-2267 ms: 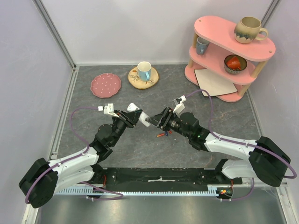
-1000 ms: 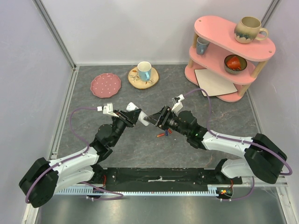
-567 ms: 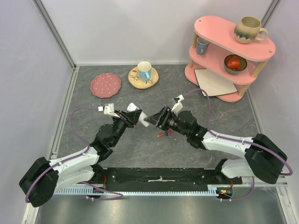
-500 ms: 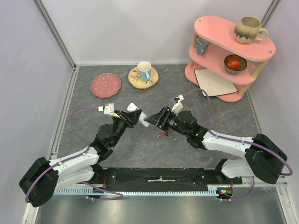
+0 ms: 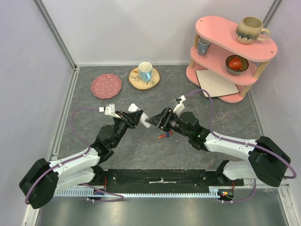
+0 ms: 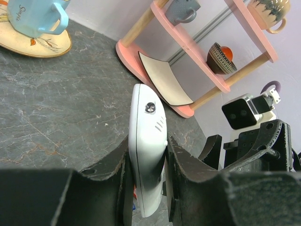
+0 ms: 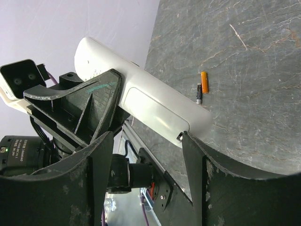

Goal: Load the batteries into the remote control
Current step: Remove the battery cover from the remote control.

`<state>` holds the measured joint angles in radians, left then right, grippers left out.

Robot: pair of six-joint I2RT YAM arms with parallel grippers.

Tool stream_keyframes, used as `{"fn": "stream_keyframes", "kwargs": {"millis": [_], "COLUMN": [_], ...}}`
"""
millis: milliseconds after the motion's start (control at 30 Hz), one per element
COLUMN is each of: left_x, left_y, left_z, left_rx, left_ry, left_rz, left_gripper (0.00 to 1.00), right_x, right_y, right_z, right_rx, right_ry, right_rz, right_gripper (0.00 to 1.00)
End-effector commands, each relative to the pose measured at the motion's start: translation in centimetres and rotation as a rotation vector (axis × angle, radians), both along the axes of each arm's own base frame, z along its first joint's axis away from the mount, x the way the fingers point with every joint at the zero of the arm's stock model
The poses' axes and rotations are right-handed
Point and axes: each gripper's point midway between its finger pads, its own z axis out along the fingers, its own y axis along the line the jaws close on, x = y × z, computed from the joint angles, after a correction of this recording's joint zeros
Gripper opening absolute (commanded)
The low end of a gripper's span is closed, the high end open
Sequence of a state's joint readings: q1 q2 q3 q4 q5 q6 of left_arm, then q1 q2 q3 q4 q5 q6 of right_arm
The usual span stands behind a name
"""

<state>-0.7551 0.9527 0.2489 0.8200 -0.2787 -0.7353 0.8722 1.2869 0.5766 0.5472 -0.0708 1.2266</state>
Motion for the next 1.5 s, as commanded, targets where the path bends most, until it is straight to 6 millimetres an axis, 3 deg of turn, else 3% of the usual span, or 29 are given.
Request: {"fn": "stream_keyframes", "kwargs": {"millis": [0,367,900,1467], "left_x": [0.0,0.3,-0.5,-0.5], "left_y": [-0.4,0.0,-0.8,-1.1], "left_z": [1.8,1.0,2.2,1.5], "left_rx": [-0.008,-0.011,-0.064,0.006], "left_ry": [-0.044,-0.011,-0.001,0.037], "left_rz": [-0.002,0.027,-0.037,-0.049], "left_gripper": [0.02,0.02,0.02,0.02], "right_x": [0.2,0.0,0.0,-0.1], "right_y": [0.4,0.2,-0.2,-0.7], "right_z": [4.5,4.3,3.0,3.7], "right_rx": [0.098,0.094,0.061,0.052], "right_ry": [-0.079,-0.077,-0.062,-0.080], "right_rz": [0.006,0.006,-0.008,-0.018], "right_gripper": [0.67,0.67,0.67,0.67]}}
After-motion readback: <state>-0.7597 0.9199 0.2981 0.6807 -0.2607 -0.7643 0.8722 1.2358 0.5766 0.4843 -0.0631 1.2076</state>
